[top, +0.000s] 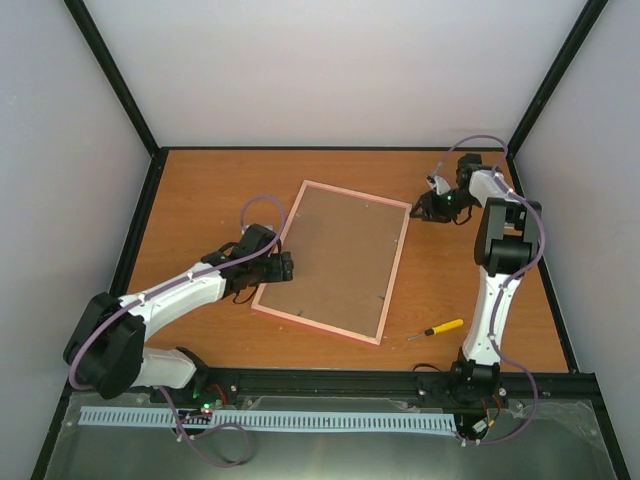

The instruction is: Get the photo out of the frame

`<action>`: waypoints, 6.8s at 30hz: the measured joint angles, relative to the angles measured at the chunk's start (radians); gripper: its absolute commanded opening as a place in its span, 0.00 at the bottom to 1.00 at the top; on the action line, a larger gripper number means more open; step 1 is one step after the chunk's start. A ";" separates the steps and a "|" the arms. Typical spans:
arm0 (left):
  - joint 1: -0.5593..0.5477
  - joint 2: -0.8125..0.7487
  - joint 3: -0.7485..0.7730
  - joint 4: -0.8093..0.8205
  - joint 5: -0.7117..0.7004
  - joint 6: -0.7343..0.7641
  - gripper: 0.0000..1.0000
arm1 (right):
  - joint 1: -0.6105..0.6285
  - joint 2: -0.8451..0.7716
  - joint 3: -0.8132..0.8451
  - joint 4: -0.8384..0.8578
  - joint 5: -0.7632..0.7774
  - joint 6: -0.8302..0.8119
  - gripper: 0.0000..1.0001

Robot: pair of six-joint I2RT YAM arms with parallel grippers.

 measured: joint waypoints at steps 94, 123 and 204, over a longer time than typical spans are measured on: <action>-0.221 -0.066 -0.101 0.335 0.229 0.111 0.64 | 0.542 -1.025 -0.815 -0.129 0.413 -0.816 0.03; -0.291 0.113 0.085 0.843 0.532 0.182 0.44 | 0.359 -0.808 -0.451 -0.229 -0.514 -0.376 0.03; -0.632 -0.003 0.285 0.092 -0.258 1.014 0.51 | 0.444 -0.737 -0.521 -0.537 -0.117 -0.621 0.03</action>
